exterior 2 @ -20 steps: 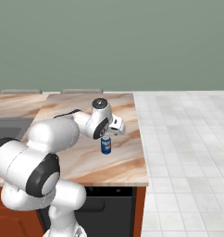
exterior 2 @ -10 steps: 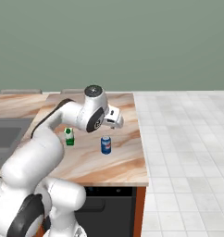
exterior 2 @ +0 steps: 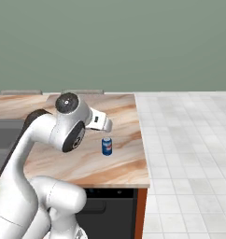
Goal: Move the drinks to the dining counter.
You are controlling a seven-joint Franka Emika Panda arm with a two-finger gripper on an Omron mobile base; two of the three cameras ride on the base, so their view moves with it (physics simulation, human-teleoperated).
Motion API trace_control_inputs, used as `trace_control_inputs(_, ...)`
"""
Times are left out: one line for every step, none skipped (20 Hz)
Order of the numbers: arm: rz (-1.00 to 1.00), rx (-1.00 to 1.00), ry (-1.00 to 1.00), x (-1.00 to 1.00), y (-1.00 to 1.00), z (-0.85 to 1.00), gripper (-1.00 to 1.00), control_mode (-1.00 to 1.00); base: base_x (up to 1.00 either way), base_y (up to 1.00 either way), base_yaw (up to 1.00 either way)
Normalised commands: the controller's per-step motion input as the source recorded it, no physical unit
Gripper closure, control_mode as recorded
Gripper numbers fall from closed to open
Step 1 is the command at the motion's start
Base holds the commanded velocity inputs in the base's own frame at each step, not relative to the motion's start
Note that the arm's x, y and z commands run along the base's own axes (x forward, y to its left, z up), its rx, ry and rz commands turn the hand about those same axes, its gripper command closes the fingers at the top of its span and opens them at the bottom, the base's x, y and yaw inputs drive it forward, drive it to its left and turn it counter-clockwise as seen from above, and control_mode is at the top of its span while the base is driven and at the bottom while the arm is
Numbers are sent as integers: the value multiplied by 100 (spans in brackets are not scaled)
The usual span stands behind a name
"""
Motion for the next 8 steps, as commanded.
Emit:
trace_control_inputs(0, -3, -23, -100, 70, 76, -100, -100, 0, 0, 0)
trace_control_inputs(0, -6, -22, -100, 68, 78, -100, -100, 0, 0, 0)
trace_control_inputs(0, -5, -12, -99, 60, 70, -100, -100, 0, 0, 0)
trace_control_inputs(0, -6, -8, -99, 59, 71, -100, -100, 0, 0, 0)
trace_control_inputs(0, -6, -4, -99, 58, 71, -100, -100, 0, 0, 0)
trace_control_inputs(0, -4, -1, -100, 54, 74, -100, -100, 0, 0, 0)
trace_control_inputs(0, -3, 0, -100, 51, 74, -100, -100, 0, 0, 0)
trace_control_inputs(0, -2, 0, -100, 46, 76, -100, -100, 0, 0, 0)
